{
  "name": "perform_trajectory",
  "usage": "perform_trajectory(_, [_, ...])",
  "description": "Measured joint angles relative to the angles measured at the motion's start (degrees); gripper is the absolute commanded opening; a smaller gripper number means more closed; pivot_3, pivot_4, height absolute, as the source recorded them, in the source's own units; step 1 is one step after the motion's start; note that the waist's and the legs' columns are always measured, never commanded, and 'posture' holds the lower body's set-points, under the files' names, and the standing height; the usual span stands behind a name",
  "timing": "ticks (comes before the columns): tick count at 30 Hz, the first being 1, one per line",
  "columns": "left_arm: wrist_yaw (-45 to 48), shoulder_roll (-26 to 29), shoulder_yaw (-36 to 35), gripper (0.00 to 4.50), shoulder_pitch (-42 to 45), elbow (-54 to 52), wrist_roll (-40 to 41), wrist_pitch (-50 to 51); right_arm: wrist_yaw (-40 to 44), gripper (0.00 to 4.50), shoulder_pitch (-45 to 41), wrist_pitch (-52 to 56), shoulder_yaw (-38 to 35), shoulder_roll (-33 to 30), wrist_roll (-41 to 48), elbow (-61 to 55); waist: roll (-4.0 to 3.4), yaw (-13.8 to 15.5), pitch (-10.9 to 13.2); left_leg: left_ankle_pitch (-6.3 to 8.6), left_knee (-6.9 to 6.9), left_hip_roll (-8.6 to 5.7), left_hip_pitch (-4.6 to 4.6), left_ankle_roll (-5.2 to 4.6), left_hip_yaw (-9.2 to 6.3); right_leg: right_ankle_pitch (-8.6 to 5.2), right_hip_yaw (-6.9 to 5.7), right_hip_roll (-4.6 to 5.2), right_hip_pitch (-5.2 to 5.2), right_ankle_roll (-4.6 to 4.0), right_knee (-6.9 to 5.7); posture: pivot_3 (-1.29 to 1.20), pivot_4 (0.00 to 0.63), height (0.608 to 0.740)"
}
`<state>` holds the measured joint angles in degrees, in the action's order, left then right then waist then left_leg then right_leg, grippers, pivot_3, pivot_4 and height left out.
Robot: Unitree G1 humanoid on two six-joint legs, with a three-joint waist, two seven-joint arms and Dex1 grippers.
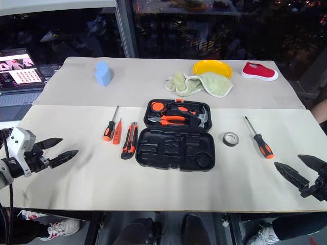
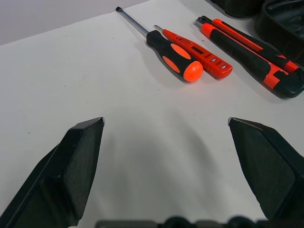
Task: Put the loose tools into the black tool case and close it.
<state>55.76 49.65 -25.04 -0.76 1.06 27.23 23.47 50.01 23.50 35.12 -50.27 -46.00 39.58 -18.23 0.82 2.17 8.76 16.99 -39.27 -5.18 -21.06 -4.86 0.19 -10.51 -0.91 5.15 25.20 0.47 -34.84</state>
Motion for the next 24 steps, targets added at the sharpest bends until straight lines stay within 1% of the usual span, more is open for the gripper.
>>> perform_trajectory(5, [-0.55, 0.0, 1.01, 4.5, 0.04, -0.11, -0.17, 0.96, -0.35, 4.49, -0.44, -1.07, 0.04, 0.61, -0.91, 0.47, 0.0, 0.01, 0.0, -0.01, 0.0, 0.0, 0.0, 0.02, 0.01, 0.0, 0.01, 0.0, -0.01, 0.0, -0.01, 0.0, 0.15, 0.74])
perform_trajectory(10, [-2.84, 0.57, 3.71, 4.5, 1.64, -1.78, 0.14, 10.16, -1.45, 4.49, -2.94, -1.4, 0.12, 0.41, -1.73, 0.63, 0.0, -0.03, 0.0, -0.03, 0.0, -0.01, 0.02, 0.05, 0.01, 0.0, 0.01, -0.01, -0.01, 0.01, -0.06, 0.0, 0.15, 0.74])
perform_trajectory(14, [-6.51, 0.98, 7.57, 4.5, 7.43, -4.11, 0.18, 18.9, -1.0, 4.49, -5.31, -0.95, 1.39, -0.69, -0.66, -0.52, 0.03, 0.1, 0.02, -0.09, -0.03, -0.01, 0.01, 0.13, -0.03, 0.01, -0.01, -0.04, -0.01, 0.0, -0.13, 0.0, 0.15, 0.74])
perform_trajectory(19, [-9.15, 3.34, 10.95, 4.5, 15.8, -9.34, 3.27, 32.96, -1.17, 4.49, -9.26, 3.58, 4.36, -3.65, 6.64, -9.96, 0.04, -0.41, 0.04, -0.24, -0.04, 0.0, 0.03, 0.4, -0.07, 0.0, -0.01, -0.1, 0.0, 0.0, -0.17, 0.0, 0.15, 0.74])
perform_trajectory(24, [-16.3, 2.27, 14.29, 4.5, 25.18, -7.06, 2.46, 44.08, -2.02, 4.49, -13.85, 6.4, 9.01, -6.8, 11.85, -16.85, 0.23, -0.69, 0.15, -0.32, -0.04, -0.03, 0.01, 0.51, -0.11, 0.01, -0.02, -0.13, 0.0, 0.0, -0.16, 0.0, 0.15, 0.74])
